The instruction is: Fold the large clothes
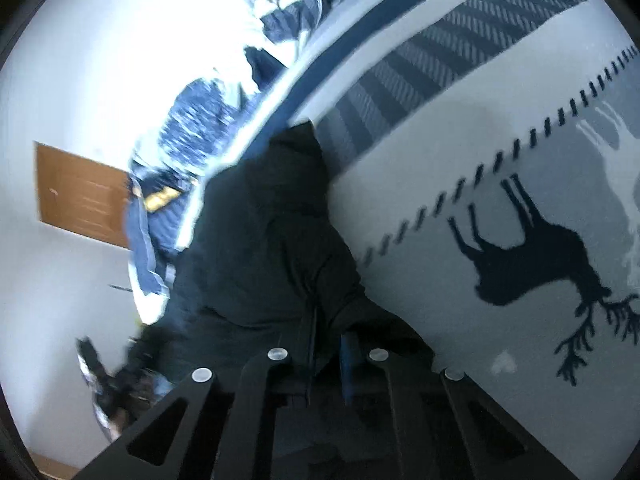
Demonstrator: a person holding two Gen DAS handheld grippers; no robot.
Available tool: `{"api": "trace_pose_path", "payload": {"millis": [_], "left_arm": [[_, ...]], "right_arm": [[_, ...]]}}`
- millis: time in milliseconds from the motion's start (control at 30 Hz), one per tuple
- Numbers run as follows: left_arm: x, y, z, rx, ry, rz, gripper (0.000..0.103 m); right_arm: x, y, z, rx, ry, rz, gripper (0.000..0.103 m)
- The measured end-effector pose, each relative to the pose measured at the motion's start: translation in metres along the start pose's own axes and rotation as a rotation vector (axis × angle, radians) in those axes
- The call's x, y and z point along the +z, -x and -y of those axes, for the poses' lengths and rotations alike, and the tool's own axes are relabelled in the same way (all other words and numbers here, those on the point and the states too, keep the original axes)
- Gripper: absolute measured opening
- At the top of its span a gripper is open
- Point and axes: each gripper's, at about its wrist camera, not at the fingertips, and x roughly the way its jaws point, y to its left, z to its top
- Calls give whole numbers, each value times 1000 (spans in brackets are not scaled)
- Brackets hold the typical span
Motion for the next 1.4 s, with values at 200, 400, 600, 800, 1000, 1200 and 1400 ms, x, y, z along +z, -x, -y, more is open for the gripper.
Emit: {"api": "trace_pose_path", "payload": {"millis": [200, 400, 600, 800, 1000, 1200, 1400], "left_arm": [[-45, 64, -44, 14, 64, 153, 79], [-100, 145, -99, 32, 103, 218, 86], [-162, 212, -157, -4, 146, 232, 86], [-213, 238, -178, -128, 185, 234, 86], [-252, 291, -198, -201, 192, 337, 86], [-272, 354, -230, -269, 252, 472, 94], [-287, 393, -261, -291, 320, 554, 100]], "right_arm": [[5, 7, 5, 71, -35, -7, 38], [-5, -2, -26, 9, 99, -10, 70], [-54, 27, -57, 2, 253, 24, 70], [-154, 84, -68, 19, 358, 78, 71], [-233, 170, -93, 7, 443, 171, 71], [-283, 281, -170, 62, 578, 353, 82], [-307, 318, -228, 139, 640, 431, 85]]}}
